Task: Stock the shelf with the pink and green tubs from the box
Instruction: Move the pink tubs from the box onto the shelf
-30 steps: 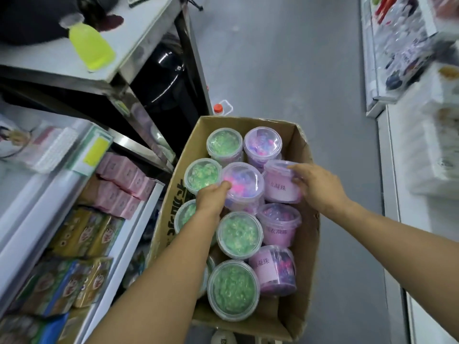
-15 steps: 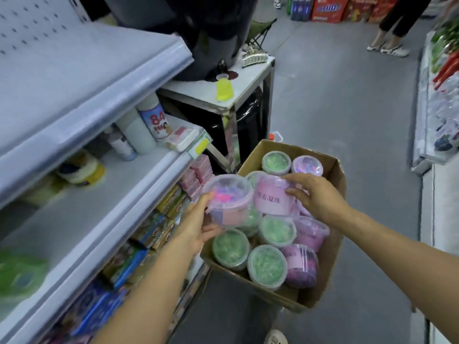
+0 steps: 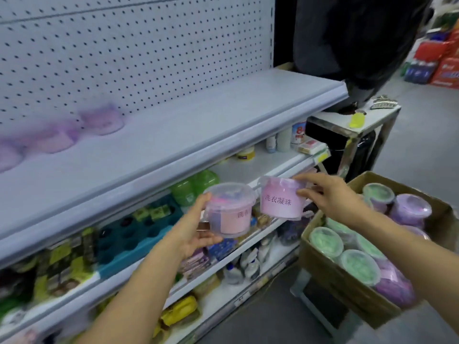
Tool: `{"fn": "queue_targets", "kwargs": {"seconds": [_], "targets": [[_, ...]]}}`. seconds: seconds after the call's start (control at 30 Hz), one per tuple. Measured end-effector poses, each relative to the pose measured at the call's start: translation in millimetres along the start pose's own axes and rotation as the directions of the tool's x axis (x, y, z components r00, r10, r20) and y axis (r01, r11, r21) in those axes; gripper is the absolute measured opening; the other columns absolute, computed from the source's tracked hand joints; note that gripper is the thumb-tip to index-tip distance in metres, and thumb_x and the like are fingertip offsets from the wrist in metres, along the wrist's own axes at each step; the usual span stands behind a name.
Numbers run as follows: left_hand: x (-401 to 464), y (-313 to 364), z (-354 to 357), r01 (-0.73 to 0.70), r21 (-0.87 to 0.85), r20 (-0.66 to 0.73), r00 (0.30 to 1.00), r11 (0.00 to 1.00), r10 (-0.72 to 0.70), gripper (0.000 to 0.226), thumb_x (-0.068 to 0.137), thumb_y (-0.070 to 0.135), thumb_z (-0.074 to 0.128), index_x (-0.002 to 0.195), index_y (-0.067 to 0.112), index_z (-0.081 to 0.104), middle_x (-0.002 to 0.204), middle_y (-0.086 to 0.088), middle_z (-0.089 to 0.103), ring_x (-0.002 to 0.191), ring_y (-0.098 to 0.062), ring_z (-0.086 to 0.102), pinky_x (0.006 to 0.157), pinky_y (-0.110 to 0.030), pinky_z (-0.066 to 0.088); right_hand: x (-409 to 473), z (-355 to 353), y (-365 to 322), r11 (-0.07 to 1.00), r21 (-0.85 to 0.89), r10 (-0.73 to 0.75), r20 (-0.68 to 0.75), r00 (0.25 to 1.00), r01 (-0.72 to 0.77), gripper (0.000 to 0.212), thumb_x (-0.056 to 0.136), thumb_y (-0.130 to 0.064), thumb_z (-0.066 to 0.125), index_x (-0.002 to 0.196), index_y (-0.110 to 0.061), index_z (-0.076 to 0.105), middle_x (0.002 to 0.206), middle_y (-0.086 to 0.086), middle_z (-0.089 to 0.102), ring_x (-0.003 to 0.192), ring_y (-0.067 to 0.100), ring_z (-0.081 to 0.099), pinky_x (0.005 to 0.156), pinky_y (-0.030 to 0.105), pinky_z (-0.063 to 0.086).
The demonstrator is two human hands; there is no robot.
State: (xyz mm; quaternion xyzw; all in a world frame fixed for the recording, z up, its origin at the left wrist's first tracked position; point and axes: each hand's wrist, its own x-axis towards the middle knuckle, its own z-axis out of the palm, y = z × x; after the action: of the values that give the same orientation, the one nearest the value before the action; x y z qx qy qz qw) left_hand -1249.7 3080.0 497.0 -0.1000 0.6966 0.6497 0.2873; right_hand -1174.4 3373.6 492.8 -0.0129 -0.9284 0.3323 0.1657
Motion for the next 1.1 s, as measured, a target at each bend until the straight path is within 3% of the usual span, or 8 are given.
{"fn": "queue_targets", "kwargs": {"seconds": [0.07, 0.2, 0.4, 0.57, 0.7, 0.8, 0.93, 1.1], "targets": [[-31.3, -1.0, -45.1, -0.023, -0.010, -0.023, 0.999, 1.000, 0.023, 0.043, 0.085, 0.059, 0.054, 0.113, 0.026, 0.057, 0.108, -0.021, 0.060, 0.100, -0.041, 0.063, 0.089, -0.047, 0.054, -0.7, 15.2, -41.9, 0.998, 0.060, -0.024, 0.019, 1.000, 0.023, 0.027, 0.085, -0.022, 0.068, 0.112, -0.023, 0.066, 0.099, -0.004, 0.068, 0.087, 0.017, 0.066, 0.081, 0.041, 0.054], [-89.7, 0.1, -120.1, -0.093, -0.055, -0.089, 0.992, 0.994, 0.088, 0.040, 0.085, 0.061, 0.053, 0.107, 0.027, 0.058, 0.105, -0.021, 0.058, 0.078, -0.031, 0.063, 0.072, -0.039, 0.058, -0.5, 41.4, -120.4, 0.981, 0.176, -0.096, 0.073, 0.993, 0.082, 0.024, 0.086, -0.020, 0.067, 0.108, -0.030, 0.063, 0.103, -0.005, 0.068, 0.087, 0.005, 0.067, 0.069, 0.014, 0.050], [-150.3, 9.5, -203.0, -0.195, -0.125, -0.194, 0.966, 0.973, 0.169, 0.048, 0.083, 0.061, 0.052, 0.105, 0.019, 0.061, 0.092, -0.016, 0.059, 0.074, -0.028, 0.062, 0.068, -0.038, 0.055, 14.4, 69.0, -222.5, 0.906, 0.362, -0.236, 0.003, 0.972, 0.219, 0.025, 0.083, -0.009, 0.069, 0.099, -0.029, 0.064, 0.098, -0.012, 0.067, 0.084, -0.015, 0.061, 0.082, 0.009, 0.049], [-180.7, 25.5, -252.2, -0.299, -0.174, -0.286, 0.927, 0.938, 0.242, 0.056, 0.082, 0.062, 0.055, 0.122, 0.023, 0.058, 0.102, -0.015, 0.061, 0.083, -0.030, 0.063, 0.069, -0.037, 0.055, 46.1, 82.7, -284.7, 0.834, 0.433, -0.365, -0.031, 0.931, 0.341, 0.028, 0.083, -0.009, 0.069, 0.091, -0.036, 0.063, 0.093, -0.020, 0.067, 0.093, -0.003, 0.061, 0.076, 0.008, 0.049], [-195.0, 37.1, -284.3, -0.353, -0.201, -0.399, 0.881, 0.914, 0.253, 0.057, 0.081, 0.062, 0.057, 0.122, 0.023, 0.059, 0.105, -0.019, 0.055, 0.083, -0.032, 0.062, 0.067, -0.037, 0.057, 78.7, 103.0, -316.9, 0.792, 0.457, -0.433, -0.045, 0.900, 0.404, 0.024, 0.085, -0.009, 0.068, 0.094, -0.031, 0.065, 0.100, -0.005, 0.068, 0.096, 0.006, 0.062, 0.078, 0.009, 0.048], [-201.2, 42.9, -306.8, -0.419, -0.199, -0.495, 0.823, 0.886, 0.278, 0.055, 0.084, 0.059, 0.056, 0.124, 0.022, 0.056, 0.111, -0.016, 0.055, 0.088, -0.033, 0.062, 0.071, -0.040, 0.058, 108.8, 130.3, -328.9, 0.818, 0.365, -0.488, 0.030, 0.872, 0.445, 0.022, 0.087, -0.021, 0.067, 0.108, -0.027, 0.066, 0.110, 0.000, 0.064, 0.100, 0.018, 0.063, 0.092, 0.027, 0.049], [-203.3, 47.5, -335.9, -0.484, -0.199, -0.624, 0.733, 0.852, 0.271, 0.055, 0.088, 0.055, 0.053, 0.130, 0.021, 0.048, 0.112, -0.013, 0.052, 0.091, -0.033, 0.060, 0.079, -0.045, 0.057, 133.4, 174.2, -343.7, 0.761, 0.163, -0.638, 0.005, 0.770, 0.628, 0.028, 0.086, -0.021, 0.067, 0.114, -0.018, 0.067, 0.112, 0.003, 0.064, 0.105, 0.020, 0.060, 0.094, 0.034, 0.047], [-202.6, 41.0, -358.8, -0.553, -0.213, -0.738, 0.631, 0.806, 0.238, 0.047, 0.091, 0.052, 0.049, 0.125, 0.019, 0.053, 0.101, -0.010, 0.053, 0.085, -0.029, 0.059, 0.078, -0.043, 0.057, 154.2, 226.2, -374.0, 0.582, 0.184, -0.809, 0.029, 0.588, 0.792, 0.028, 0.080, -0.017, 0.074, 0.108, -0.016, 0.069, 0.109, 0.000, 0.068, 0.102, 0.020, 0.062, 0.084, 0.039, 0.053]]}}
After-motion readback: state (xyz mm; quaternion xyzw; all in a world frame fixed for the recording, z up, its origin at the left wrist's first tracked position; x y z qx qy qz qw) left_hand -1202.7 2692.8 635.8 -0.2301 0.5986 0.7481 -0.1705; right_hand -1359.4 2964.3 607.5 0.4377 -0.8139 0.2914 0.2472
